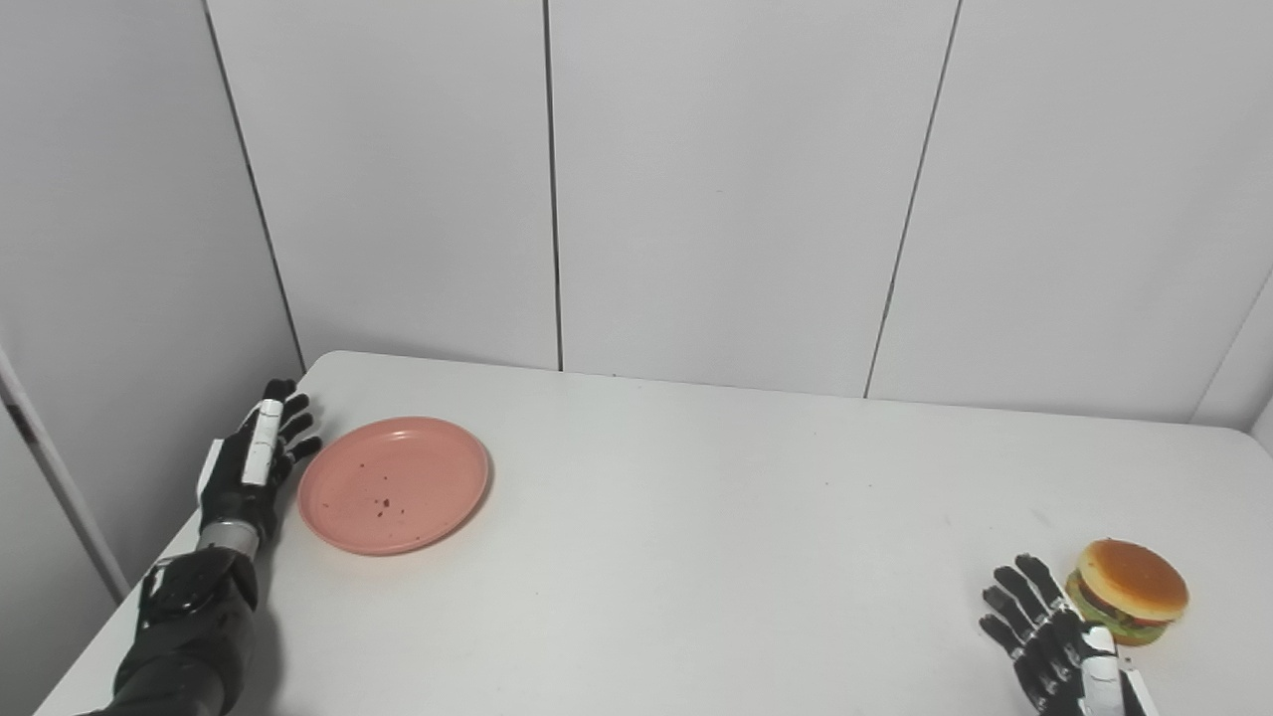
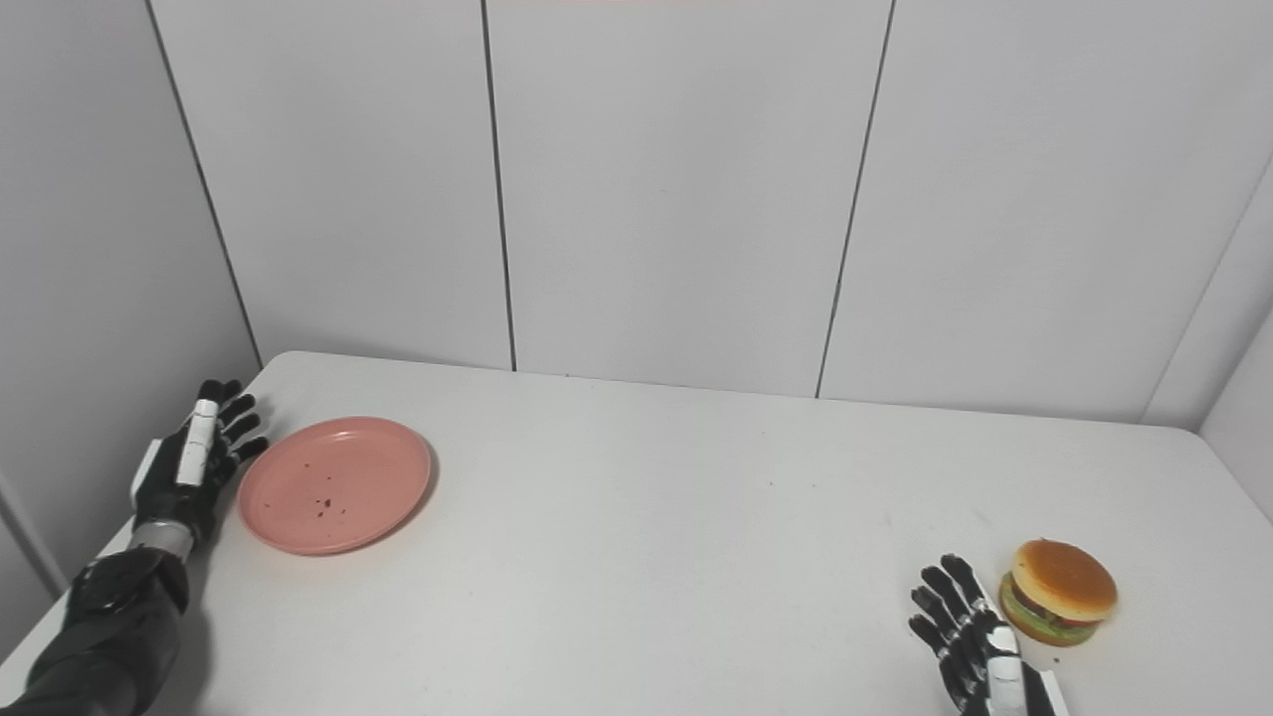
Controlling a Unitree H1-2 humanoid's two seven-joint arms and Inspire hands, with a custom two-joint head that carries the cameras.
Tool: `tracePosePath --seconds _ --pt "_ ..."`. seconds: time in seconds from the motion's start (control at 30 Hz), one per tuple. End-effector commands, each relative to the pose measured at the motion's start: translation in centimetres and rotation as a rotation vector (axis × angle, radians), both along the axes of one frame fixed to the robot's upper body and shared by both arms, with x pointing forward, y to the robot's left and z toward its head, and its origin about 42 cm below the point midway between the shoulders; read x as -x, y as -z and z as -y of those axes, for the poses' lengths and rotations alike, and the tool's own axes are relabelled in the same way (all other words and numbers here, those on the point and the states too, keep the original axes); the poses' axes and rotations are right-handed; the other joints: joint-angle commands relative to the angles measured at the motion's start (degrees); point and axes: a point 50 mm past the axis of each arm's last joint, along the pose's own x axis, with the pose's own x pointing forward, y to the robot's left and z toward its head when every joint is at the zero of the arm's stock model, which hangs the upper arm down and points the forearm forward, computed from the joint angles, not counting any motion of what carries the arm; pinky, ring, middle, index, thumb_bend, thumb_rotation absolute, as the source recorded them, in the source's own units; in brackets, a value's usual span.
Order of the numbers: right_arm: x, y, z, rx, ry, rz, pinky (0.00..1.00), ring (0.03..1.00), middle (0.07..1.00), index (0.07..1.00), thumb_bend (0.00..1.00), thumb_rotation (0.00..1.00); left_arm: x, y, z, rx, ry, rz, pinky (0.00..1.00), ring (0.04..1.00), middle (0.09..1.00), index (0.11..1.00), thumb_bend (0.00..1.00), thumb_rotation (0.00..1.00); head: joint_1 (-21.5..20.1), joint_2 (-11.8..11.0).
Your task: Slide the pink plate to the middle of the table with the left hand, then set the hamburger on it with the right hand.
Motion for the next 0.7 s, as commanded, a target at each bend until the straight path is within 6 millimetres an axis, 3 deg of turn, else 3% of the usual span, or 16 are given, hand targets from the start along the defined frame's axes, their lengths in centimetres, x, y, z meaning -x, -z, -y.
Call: tracePosePath --seconds 0.0,0.27,0.37,0.67 --pt "0.9 2.4 -0.9 -0.036 0.0 -0.086 0.91 0.908 0.914 0.924 0.89 1.0 -1.7 -1.4 1.5 -0.005 0.063 0.037 0.81 0.921 0.914 0.871 0.98 0.87 -0.05 0.09" --pt "0.9 2.3 -1.3 -0.041 0.003 -0.086 0.91 0.908 0.913 0.922 0.89 1.0 -2.3 -0.9 3.8 0.032 0.14 0.057 0.81 0.9 0.893 0.881 0.98 0.83 -0.56 0.28" --pt "0.9 2.2 -1.4 -0.039 0.0 -0.085 0.91 0.908 0.917 0.923 0.89 1.0 -2.5 -0.9 4.5 0.067 0.162 0.077 0.86 0.907 0.884 0.878 0.97 0.79 -0.6 0.34" --pt "0.9 2.1 -1.6 -0.04 -0.004 -0.083 0.91 0.912 0.918 0.924 0.88 1.0 -3.0 -1.0 6.3 0.087 0.216 0.106 0.85 0.92 0.899 0.874 1.0 0.8 -1.0 0.7"
